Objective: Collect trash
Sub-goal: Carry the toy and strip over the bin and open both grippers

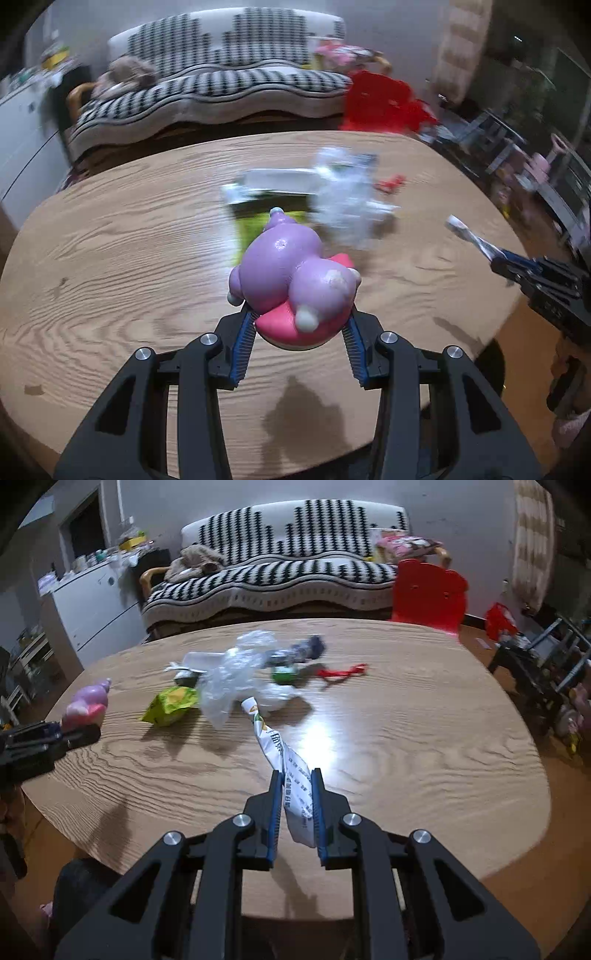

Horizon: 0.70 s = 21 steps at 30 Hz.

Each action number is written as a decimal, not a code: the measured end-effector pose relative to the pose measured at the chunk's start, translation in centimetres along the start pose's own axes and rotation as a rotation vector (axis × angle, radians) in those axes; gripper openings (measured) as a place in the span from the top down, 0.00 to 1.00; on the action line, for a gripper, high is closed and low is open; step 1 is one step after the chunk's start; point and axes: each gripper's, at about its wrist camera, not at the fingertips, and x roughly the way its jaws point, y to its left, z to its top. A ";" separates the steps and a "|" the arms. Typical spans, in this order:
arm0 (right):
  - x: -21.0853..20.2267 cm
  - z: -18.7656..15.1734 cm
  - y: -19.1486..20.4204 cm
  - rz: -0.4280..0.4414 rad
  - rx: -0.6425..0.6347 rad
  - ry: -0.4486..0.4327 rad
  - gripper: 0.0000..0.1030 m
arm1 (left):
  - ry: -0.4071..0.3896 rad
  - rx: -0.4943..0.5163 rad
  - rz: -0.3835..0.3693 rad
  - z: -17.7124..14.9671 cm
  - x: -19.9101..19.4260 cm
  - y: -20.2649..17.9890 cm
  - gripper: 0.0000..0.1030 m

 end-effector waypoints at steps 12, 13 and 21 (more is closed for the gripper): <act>-7.5 -8.2 -12.1 -0.170 0.198 0.003 0.84 | 0.086 0.279 -0.257 -3.5 2.7 -19.5 0.59; -8.1 -9.5 -13.3 -0.185 0.221 0.009 0.84 | 0.097 0.302 -0.274 -4.0 3.0 -21.1 0.59; -9.9 -17.8 -19.7 -0.229 0.394 0.058 0.84 | 0.189 0.410 -0.365 -8.0 6.2 -29.4 0.59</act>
